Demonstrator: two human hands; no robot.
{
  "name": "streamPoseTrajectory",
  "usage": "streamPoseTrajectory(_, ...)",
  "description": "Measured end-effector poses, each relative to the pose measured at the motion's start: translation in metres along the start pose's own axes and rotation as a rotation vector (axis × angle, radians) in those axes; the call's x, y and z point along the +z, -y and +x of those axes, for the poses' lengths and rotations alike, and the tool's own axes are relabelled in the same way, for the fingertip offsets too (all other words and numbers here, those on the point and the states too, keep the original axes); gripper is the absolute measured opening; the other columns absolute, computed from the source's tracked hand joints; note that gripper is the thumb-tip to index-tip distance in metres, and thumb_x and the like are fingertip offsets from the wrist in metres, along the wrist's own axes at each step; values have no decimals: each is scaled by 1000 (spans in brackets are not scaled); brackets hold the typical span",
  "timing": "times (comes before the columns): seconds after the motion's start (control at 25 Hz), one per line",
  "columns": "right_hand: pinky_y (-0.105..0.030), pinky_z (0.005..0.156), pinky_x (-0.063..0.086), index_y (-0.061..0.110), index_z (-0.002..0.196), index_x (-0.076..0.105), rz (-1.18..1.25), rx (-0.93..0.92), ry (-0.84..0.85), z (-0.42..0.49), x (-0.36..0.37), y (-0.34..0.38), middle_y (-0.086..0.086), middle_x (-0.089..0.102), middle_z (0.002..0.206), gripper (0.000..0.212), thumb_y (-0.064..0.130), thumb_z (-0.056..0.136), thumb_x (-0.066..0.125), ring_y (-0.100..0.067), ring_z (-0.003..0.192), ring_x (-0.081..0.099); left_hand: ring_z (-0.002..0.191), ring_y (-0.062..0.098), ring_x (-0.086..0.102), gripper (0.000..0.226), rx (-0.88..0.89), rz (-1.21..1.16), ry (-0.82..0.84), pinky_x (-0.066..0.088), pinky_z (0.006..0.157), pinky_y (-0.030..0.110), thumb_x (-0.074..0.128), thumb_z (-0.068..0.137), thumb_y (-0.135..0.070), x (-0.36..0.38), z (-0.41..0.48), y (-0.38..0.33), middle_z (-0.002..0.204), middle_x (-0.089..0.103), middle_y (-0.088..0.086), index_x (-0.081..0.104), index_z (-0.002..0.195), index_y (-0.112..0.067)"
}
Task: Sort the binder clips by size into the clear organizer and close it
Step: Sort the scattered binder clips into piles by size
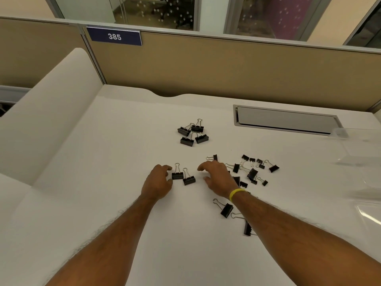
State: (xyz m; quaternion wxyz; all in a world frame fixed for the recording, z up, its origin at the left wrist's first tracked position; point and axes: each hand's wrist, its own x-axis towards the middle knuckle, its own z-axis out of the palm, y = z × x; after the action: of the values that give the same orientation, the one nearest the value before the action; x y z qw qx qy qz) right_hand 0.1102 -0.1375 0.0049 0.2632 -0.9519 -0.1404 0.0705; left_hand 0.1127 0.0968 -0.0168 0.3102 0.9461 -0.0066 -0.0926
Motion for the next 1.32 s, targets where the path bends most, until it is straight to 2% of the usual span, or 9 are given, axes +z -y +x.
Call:
streamPoseTrajectory(0.2, -40, 91, 48, 18, 103, 66, 108, 192, -267, -30, -21, -38, 4, 65, 99, 34, -7, 81, 57, -15, 96, 56, 85, 13, 54, 36, 34, -5, -97, 50, 78, 33, 62, 84, -16, 2, -9, -2, 106, 58, -4, 58, 120, -22)
streamPoseTrajectory(0.36, -42, 99, 45, 21, 109, 64, 154, 337, -251, -61, -29, -65, 4, 63, 110, 34, -1, 84, 58, -16, 106, 55, 85, 14, 59, 30, 106, -15, -119, 51, 77, 34, 62, 85, -17, 15, -19, -16, 104, 59, -6, 60, 115, -22)
streamPoseTrajectory(0.48, -38, 111, 30, 26, 128, 54, 47, 262, -39, -82, -31, -73, 6, 52, 135, 46, 21, 84, 69, -17, 127, 44, 82, 12, 58, 28, 180, -15, -96, 52, 75, 33, 61, 86, -17, 26, -31, -31, 99, 58, -10, 60, 113, -23)
streamPoseTrajectory(0.56, -37, 109, 26, 25, 133, 50, -31, 227, 28, -88, -32, -72, 5, 49, 139, 54, 27, 83, 71, -18, 128, 42, 80, 10, 56, 29, 233, 11, -74, 49, 70, 28, 61, 86, -17, 31, -39, -39, 98, 57, -12, 60, 114, -25)
streamPoseTrajectory(0.72, -40, 104, 37, 26, 124, 55, -23, 227, -69, -92, -29, -71, 7, 57, 122, 49, 23, 79, 73, -17, 113, 50, 78, 3, 53, 28, 282, 41, -47, 38, 64, 15, 61, 88, -21, 31, -51, -47, 98, 56, -17, 60, 115, -27)
streamPoseTrajectory(0.84, -38, 98, 45, 23, 117, 56, 83, 207, -142, -97, -29, -69, 6, 57, 114, 43, 17, 77, 73, -14, 106, 52, 77, 3, 55, 30, 283, 41, -42, 40, 65, 17, 61, 88, -22, 31, -57, -48, 97, 56, -17, 59, 117, -29)
streamPoseTrajectory(1.0, -27, 89, 50, 22, 111, 57, 189, 177, -235, -99, -28, -60, 7, 54, 109, 39, 22, 78, 76, -9, 98, 55, 75, 4, 54, 30, 289, 9, -43, 42, 66, 19, 62, 87, -22, 35, -61, -53, 95, 56, -17, 59, 116, -29)
streamPoseTrajectory(1.16, -17, 82, 51, 22, 107, 61, 524, 282, -337, -90, -28, -38, 8, 62, 106, 35, 26, 77, 80, -6, 93, 64, 76, 3, 55, 30, 306, -32, -42, 45, 68, 18, 62, 88, -26, 39, -59, -66, 96, 57, -17, 58, 117, -30)
streamPoseTrajectory(1.32, -35, 89, 55, 8, 103, 64, 1332, 511, -297, -70, -33, -12, -12, 70, 101, 15, 19, 93, 61, -33, 102, 68, 80, 3, 55, 30, 315, -83, -50, 50, 71, 23, 63, 88, -28, 38, -49, -78, 94, 55, -17, 57, 118, -31)
